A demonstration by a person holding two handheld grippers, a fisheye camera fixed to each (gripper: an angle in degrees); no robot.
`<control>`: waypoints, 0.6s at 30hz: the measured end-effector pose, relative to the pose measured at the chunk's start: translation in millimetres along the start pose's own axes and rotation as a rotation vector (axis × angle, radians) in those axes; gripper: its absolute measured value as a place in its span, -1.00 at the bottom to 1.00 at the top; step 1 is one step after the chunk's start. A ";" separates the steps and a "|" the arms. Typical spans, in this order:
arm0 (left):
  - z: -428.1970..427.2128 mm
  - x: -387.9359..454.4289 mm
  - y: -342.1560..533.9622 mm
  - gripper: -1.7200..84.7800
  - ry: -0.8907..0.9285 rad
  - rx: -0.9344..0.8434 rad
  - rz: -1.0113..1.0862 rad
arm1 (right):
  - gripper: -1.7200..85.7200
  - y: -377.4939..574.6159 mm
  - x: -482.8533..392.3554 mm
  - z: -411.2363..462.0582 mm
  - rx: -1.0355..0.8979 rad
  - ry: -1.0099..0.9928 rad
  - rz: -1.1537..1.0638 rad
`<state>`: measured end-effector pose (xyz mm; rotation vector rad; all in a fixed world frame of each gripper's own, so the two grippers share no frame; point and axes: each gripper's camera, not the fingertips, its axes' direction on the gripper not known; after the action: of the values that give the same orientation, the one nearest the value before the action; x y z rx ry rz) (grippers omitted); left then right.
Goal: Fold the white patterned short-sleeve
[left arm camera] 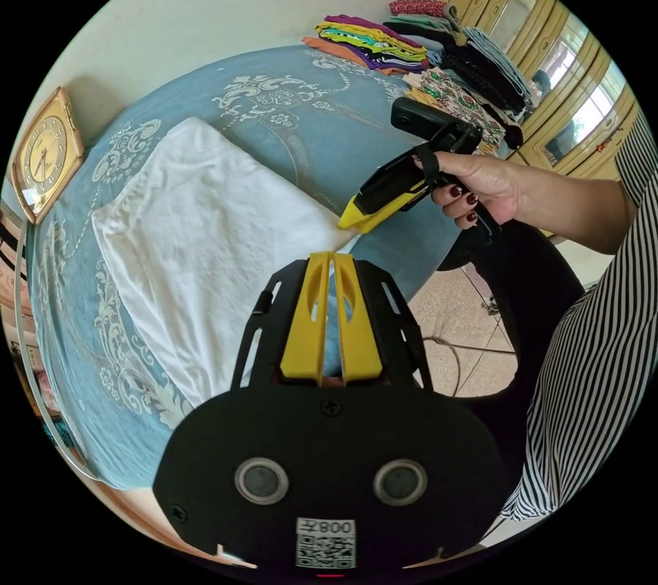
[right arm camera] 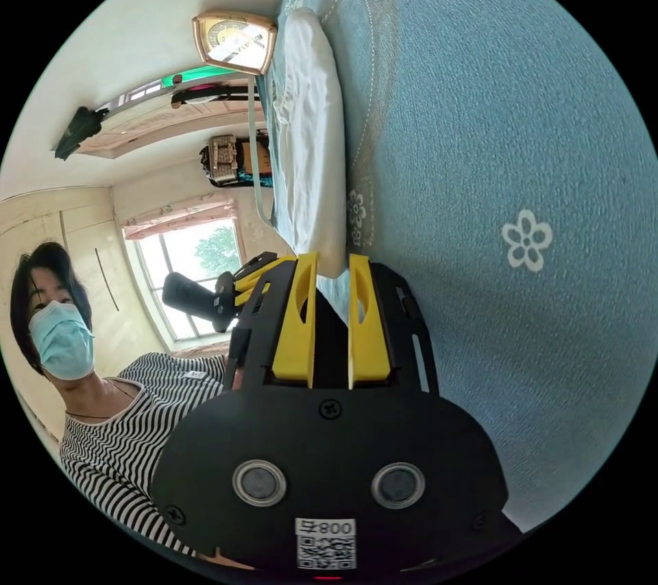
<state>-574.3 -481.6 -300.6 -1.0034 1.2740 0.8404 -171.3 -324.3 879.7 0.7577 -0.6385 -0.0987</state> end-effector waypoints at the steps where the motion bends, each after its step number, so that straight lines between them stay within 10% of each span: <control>1: 3.6 -3.2 6.9 -0.94 0.002 0.003 -0.006 | -0.81 -1.4 3.3 0.7 -0.003 -0.012 0.000; 9: 15.5 -50.4 89.2 -0.94 0.128 0.064 -0.208 | -0.94 4.9 10.3 -12.5 0.025 -0.107 -0.021; 18: 77.6 -136.5 287.6 -0.79 0.815 0.464 -0.872 | -0.91 10.1 -25.3 -25.5 0.034 -0.131 -0.129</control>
<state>-829.7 -301.8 -201.5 -1.3879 1.3819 -0.5783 -178.6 -293.7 859.7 0.8300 -0.7162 -0.2583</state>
